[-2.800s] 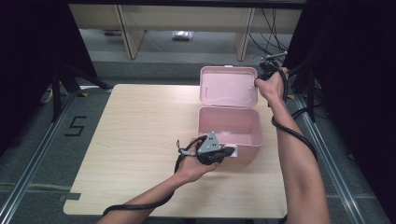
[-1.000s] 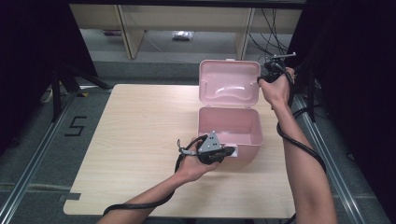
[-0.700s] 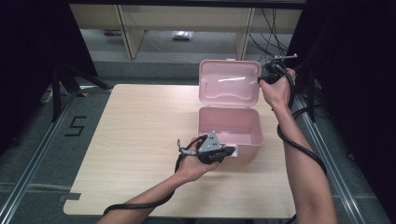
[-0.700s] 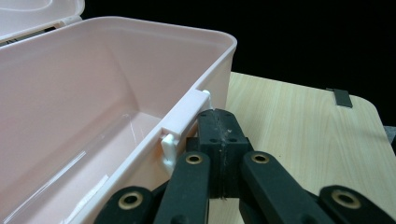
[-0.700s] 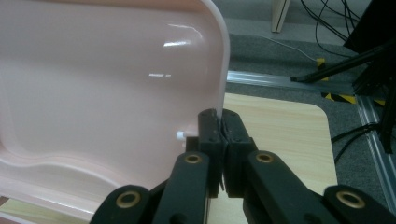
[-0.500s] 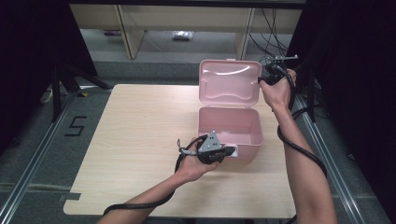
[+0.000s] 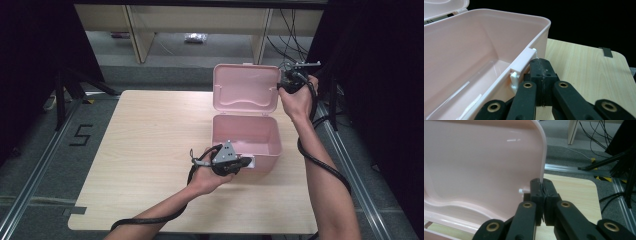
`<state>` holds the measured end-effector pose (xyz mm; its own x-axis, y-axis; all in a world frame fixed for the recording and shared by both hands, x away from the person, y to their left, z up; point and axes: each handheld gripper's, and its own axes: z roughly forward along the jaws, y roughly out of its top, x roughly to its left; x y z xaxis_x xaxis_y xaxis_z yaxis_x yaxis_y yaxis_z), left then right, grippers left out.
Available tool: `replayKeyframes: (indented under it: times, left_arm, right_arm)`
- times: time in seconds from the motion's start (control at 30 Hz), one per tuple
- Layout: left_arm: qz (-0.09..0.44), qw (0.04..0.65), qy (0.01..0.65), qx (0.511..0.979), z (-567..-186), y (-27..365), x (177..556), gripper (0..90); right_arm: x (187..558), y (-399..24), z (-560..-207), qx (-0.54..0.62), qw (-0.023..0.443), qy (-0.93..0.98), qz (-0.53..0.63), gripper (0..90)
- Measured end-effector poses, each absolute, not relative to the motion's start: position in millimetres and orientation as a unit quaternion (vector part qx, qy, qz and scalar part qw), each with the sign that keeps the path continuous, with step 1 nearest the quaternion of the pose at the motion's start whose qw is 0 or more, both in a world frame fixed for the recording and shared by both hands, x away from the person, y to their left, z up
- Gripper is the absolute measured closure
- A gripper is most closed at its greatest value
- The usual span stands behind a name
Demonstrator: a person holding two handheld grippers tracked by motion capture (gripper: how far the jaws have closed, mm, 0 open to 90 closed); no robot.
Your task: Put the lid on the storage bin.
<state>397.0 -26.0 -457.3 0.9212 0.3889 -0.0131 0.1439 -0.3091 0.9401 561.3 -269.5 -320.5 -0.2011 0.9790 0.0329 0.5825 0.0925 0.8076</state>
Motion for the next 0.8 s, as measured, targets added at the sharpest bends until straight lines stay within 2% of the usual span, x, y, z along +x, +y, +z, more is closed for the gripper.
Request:
replayKeyframes:
  times: [0.8]
  left_arm:
    - [0.109, 0.564, 0.169, 0.801, -457.1, -26.9, 397.1, 89.9]
  right_arm:
    - [543.9, -268.8, -319.7, 0.564, 0.287, 0.679, 0.372, 89.7]
